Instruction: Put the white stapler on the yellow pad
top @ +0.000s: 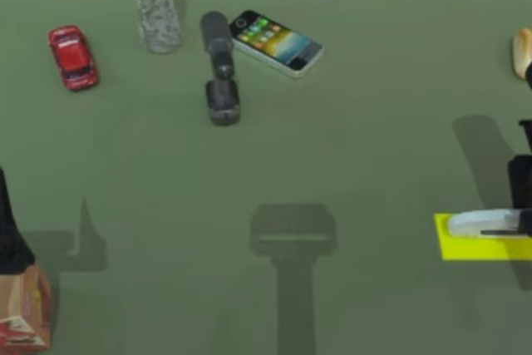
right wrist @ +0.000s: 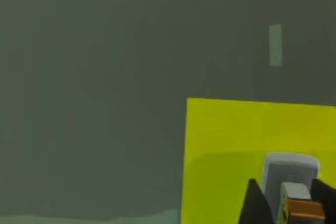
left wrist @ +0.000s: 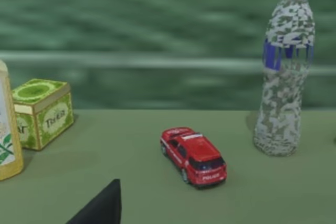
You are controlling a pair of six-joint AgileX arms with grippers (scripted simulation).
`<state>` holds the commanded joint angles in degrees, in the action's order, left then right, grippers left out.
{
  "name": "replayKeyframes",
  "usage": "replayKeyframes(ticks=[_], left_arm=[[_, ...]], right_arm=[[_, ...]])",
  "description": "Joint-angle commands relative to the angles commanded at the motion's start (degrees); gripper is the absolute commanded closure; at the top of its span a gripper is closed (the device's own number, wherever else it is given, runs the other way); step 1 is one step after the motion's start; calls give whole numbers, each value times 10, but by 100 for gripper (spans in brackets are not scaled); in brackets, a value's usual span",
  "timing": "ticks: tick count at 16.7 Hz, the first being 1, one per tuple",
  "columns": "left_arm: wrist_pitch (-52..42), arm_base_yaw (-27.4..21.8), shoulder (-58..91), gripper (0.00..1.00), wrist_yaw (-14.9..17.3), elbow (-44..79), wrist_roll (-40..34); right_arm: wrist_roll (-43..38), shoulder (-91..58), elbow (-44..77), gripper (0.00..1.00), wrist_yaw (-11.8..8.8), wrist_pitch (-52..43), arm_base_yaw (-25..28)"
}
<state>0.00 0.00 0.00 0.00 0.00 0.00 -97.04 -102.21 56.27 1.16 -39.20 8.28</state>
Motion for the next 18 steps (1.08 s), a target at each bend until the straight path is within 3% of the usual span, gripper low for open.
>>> replayKeyframes(ticks=[12,18], left_arm=[[0,0,0,0,0,0,0],[0,0,0,0,0,0,0]], right_arm=[[0,0,0,2,0,0,0],[0,0,0,0,0,0,0]])
